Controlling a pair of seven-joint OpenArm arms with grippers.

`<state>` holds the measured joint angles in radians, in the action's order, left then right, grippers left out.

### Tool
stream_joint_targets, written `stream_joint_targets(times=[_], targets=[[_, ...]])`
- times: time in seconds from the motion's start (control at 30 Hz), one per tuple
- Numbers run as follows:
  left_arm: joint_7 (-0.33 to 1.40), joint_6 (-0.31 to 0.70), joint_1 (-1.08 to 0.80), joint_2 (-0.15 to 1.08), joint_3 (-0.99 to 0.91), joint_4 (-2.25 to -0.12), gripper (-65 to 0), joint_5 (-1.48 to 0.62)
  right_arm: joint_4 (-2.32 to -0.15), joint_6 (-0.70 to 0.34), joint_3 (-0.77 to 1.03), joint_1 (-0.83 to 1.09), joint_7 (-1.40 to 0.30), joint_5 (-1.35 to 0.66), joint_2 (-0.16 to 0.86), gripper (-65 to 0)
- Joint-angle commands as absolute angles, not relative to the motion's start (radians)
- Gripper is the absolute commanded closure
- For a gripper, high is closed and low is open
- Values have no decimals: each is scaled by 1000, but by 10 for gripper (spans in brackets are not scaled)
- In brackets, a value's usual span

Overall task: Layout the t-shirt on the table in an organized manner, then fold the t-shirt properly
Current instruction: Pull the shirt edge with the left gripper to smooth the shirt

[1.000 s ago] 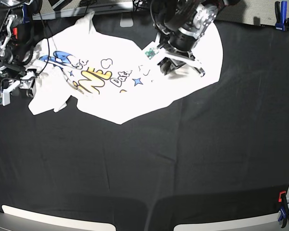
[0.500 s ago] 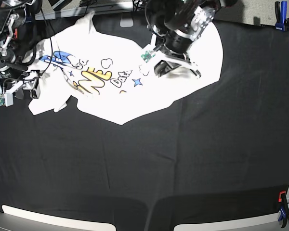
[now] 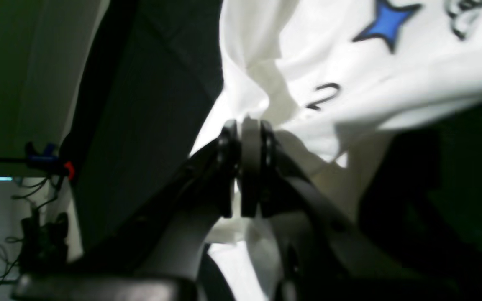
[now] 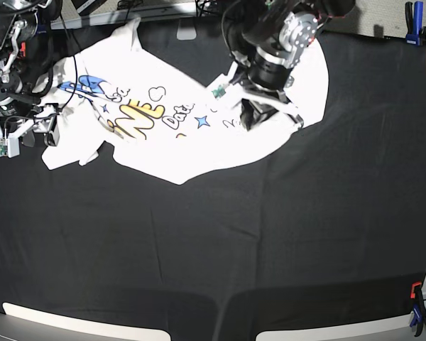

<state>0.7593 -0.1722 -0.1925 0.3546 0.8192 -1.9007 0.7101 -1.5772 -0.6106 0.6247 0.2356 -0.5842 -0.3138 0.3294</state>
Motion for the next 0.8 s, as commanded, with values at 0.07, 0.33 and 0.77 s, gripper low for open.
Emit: stream_joint_targets(times=[0.07, 0.33, 0.77], targets=[[740, -195, -174, 350, 820, -1965, 0, 732, -1593, -678, 632, 227, -562, -325, 350, -361], [791, -192, -185, 350, 820, -1997, 0, 652, -1593, -698, 620, 227, -567, -326, 364, -361], [789, -192, -182, 350, 820, -1997, -32, 645, -1593, -698, 620, 227, -564, -352, 363, -361]])
